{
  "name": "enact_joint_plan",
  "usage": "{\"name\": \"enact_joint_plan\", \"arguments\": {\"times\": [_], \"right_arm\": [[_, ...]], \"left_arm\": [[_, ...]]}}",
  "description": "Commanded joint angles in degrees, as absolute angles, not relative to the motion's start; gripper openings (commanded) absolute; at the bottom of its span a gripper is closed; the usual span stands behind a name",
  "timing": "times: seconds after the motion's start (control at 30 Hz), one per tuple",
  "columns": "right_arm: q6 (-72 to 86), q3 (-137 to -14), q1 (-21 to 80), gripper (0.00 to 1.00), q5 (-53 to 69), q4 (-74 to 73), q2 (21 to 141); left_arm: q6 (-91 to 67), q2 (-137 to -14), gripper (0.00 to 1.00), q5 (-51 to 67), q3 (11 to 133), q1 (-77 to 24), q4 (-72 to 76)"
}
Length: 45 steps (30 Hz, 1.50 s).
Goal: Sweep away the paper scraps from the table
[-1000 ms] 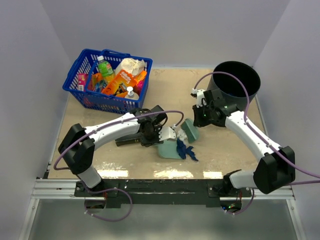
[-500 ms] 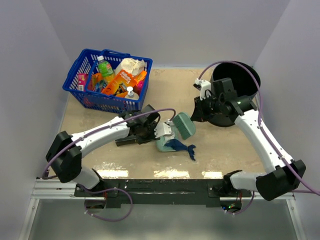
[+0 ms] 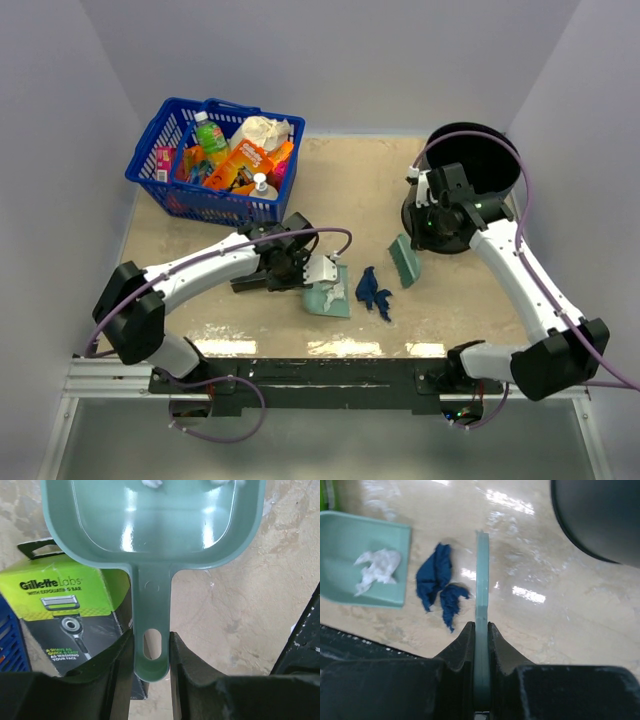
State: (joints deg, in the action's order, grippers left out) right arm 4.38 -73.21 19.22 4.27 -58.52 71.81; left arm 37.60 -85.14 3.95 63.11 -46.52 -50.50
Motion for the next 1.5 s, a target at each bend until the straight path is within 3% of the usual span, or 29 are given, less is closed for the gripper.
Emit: {"name": "enact_joint_plan", "arguments": {"times": [0.0,0.33,0.6,0.8,0.93,1.03,1.27,1.47], "right_arm": [[9.49,-71.55,17.76,0.0,-2.81,-58.45,73.74],[14.84,-62.49,17.14,0.0,7.37,-55.03,76.11],[19.77,-64.77,17.14,0.0,28.55,-49.74,78.14],[10.66,-69.43,17.05,0.0,24.53,-56.24,75.16],[5.79,-73.11,16.96,0.0,14.08,-60.9,71.99],[0.91,-76.62,17.05,0.0,19.67,-61.87,71.02],[0.26,-80.33,17.05,0.0,14.25,-61.27,71.89],[-1.41,-78.93,17.05,0.0,0.1,-59.24,71.9]], "left_arm": [[37.8,-88.59,0.0,3.69,67.06,-46.67,-54.93],[34.89,-92.19,0.0,6.5,67.94,-48.34,-52.56],[32.43,-96.15,0.0,9.23,71.72,-49.83,-50.72],[32.43,-94.23,0.0,8.62,68.12,-49.66,-46.15],[31.64,-91.59,0.0,8.53,64.61,-48.96,-42.11],[30.85,-88.78,0.0,8.61,61.45,-48.08,-37.02],[29.53,-84.03,0.0,9.4,56.25,-46.93,-25.85],[30.14,-85.25,0.0,10.1,58.62,-46.93,-31.53]]}}
